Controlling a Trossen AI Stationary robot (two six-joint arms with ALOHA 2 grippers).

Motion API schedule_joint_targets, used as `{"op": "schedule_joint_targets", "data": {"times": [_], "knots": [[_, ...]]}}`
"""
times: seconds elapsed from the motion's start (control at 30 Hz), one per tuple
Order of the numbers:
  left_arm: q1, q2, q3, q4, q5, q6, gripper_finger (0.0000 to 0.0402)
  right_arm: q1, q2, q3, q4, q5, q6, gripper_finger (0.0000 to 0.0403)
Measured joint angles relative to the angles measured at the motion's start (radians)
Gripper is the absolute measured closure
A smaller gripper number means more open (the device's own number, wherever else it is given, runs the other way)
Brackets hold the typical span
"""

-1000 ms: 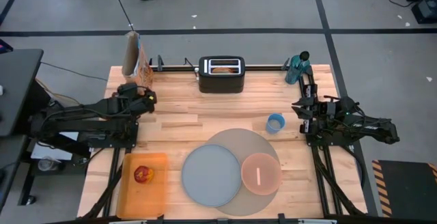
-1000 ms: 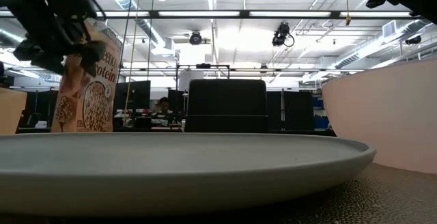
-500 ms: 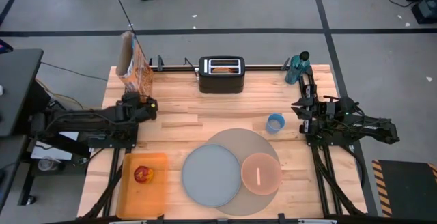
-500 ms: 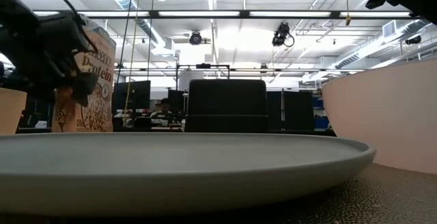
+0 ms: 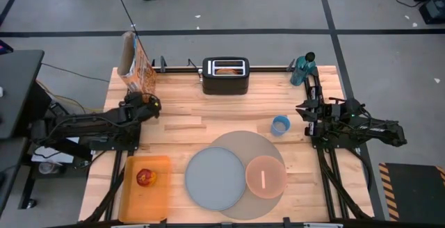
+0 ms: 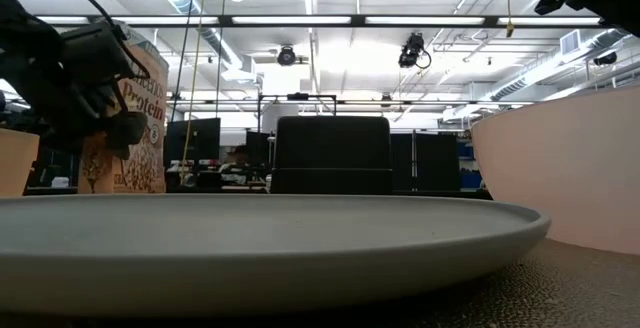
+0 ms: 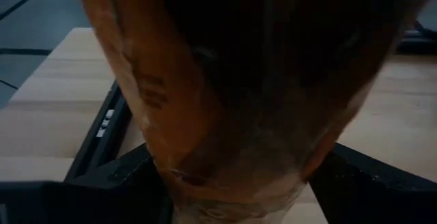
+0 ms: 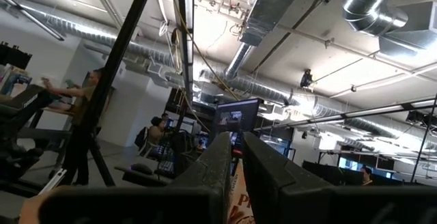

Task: Arrange a breakfast setting
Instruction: Pour the cereal from the cereal box into the orange bowl

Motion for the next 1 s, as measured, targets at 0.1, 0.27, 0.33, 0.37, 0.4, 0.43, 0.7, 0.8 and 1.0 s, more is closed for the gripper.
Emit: {"op": "schedule_joint_targets", "data": {"times": [0.1,0.27,0.33,0.37,0.4,0.43,0.7,0.8,1.0], "knots": [[0.023,0.006,-0.003,0.017,0.020,0.030,0.0106,0.000,0.000,0.000,-0.003,0.000,0.000,0.0357],[0.065,0.049,-0.004,0.018,0.010,0.025,0.0109,0.000,0.000,0.000,-0.007,0.000,0.000,0.0357],[0.074,0.069,-0.005,0.022,0.001,0.024,0.0111,0.000,0.000,0.000,-0.008,0.000,0.005,0.0357],[0.076,0.079,-0.005,0.026,-0.001,0.024,0.0114,0.000,0.000,0.000,-0.009,0.000,0.008,0.0357],[0.076,0.088,-0.005,0.029,-0.003,0.025,0.0119,0.000,0.000,0.000,-0.010,0.000,0.008,0.0357],[0.076,0.097,-0.006,0.033,-0.006,0.029,0.0125,0.000,0.000,0.000,-0.012,0.000,0.008,0.0357],[0.046,0.115,-0.008,0.058,-0.009,0.111,0.0195,0.000,0.000,0.000,-0.016,0.000,0.010,0.0357],[0.024,0.114,-0.008,0.060,-0.010,0.115,0.0209,0.000,0.000,0.000,-0.029,0.007,0.010,0.0357],[-0.046,0.089,0.032,0.026,0.022,0.136,0.0215,0.000,0.000,0.000,-0.059,0.058,0.009,0.0357]]}}
